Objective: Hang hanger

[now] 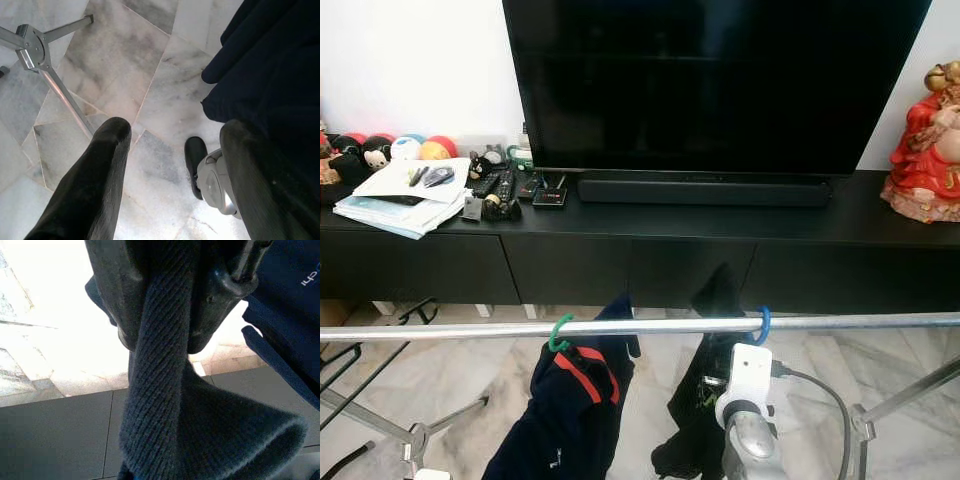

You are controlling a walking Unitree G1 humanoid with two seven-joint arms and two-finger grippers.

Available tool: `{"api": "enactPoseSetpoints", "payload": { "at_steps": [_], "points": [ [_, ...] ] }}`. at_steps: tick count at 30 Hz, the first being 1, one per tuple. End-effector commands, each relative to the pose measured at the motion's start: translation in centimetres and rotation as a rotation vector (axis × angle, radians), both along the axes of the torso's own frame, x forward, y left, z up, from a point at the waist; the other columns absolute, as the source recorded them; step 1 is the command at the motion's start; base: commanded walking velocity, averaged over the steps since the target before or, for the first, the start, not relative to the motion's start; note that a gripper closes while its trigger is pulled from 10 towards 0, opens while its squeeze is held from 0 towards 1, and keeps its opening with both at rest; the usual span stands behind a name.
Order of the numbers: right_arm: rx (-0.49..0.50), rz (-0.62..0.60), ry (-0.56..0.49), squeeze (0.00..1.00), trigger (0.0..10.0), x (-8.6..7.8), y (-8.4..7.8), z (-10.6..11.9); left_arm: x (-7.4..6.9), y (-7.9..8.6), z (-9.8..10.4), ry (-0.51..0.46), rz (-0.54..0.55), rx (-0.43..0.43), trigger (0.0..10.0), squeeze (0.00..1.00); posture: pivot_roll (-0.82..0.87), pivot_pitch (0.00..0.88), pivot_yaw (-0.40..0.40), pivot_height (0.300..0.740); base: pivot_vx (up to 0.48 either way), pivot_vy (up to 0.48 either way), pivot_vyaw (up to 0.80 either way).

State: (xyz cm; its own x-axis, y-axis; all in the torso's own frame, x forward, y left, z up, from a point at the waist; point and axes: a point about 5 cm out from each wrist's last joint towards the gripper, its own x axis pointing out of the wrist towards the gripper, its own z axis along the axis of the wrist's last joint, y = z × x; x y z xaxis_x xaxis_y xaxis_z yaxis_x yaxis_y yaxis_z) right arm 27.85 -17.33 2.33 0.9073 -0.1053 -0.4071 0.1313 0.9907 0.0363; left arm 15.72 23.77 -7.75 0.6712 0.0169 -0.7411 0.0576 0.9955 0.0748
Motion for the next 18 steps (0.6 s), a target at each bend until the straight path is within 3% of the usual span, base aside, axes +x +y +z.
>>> {"api": "enactPoseSetpoints", "payload": {
  "at_steps": [1, 11, 18],
  "points": [
    [0.010, 0.002, 0.010, 0.00, 0.0, -0.3, 0.3, -0.3, -0.4, 0.2, -0.2, 0.015, 0.001, 0.002, 10.0, 0.00, 0.06, 0.008, 0.018, 0.740, 0.000, 0.000, 0.00],
    [0.020, -0.022, -0.013, 0.00, 0.0, -0.4, 0.3, -0.2, -0.5, 0.1, -0.2, 0.017, 0.001, 0.002, 10.0, 0.00, 0.06, 0.009, 0.017, 0.740, 0.000, 0.000, 0.00],
    [0.005, -0.069, -0.136, 0.00, 0.0, 0.1, -0.3, 1.4, -0.5, 0.0, -0.2, 0.018, -0.003, 0.002, 10.0, 0.00, 0.06, 0.003, 0.018, 0.740, 0.000, 0.000, 0.00]
  ]
}}
